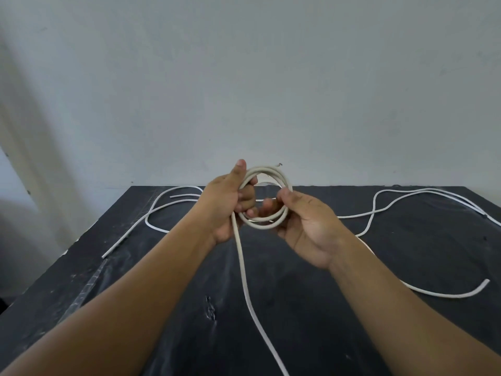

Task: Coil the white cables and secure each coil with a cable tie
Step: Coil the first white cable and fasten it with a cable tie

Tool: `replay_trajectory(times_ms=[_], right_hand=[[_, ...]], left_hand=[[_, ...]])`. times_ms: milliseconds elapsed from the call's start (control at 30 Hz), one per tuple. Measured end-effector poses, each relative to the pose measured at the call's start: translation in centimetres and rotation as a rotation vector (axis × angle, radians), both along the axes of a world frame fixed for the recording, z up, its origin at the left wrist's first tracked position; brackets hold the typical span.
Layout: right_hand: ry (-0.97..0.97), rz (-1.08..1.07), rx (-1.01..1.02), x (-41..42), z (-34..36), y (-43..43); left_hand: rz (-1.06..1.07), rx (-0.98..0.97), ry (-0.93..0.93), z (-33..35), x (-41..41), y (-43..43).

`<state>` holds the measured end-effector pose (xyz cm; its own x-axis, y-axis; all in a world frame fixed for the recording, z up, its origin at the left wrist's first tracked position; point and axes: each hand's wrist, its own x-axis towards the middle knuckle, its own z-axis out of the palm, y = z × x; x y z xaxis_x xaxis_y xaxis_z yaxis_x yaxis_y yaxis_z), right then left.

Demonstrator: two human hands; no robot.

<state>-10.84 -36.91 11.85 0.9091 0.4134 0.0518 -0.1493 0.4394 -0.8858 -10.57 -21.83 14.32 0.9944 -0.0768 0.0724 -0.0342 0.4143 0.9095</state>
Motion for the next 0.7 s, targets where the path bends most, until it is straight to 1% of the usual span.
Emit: replay_trajectory(times_ms=[100, 167, 267, 533, 700], right_hand=[[0.038, -0.011, 0.155, 0.1, 0.2, 0.0], [0.054, -0.056, 0.184, 0.2, 0.4, 0.2], [0.084, -0.055, 0.2, 0.0, 0.3, 0.6], [-0.049, -0.073, -0.019, -0.3, -0.5, 1.3], [-0.237, -0.343, -0.265, 0.1, -0.8, 1.4]], left_hand=[[-0.027, -0.06, 0.035, -0.4, -0.3, -0.1], [-0.044, -0.1, 0.047, -0.8, -0.5, 0.0], [-0.052, -0.097, 0.045, -0.9, -0.8, 0.2], [-0.012, -0.182, 0.081, -1.0, -0.1, 0.7], [-0.055, -0.147, 0.066, -1.7, -0.1, 0.6]])
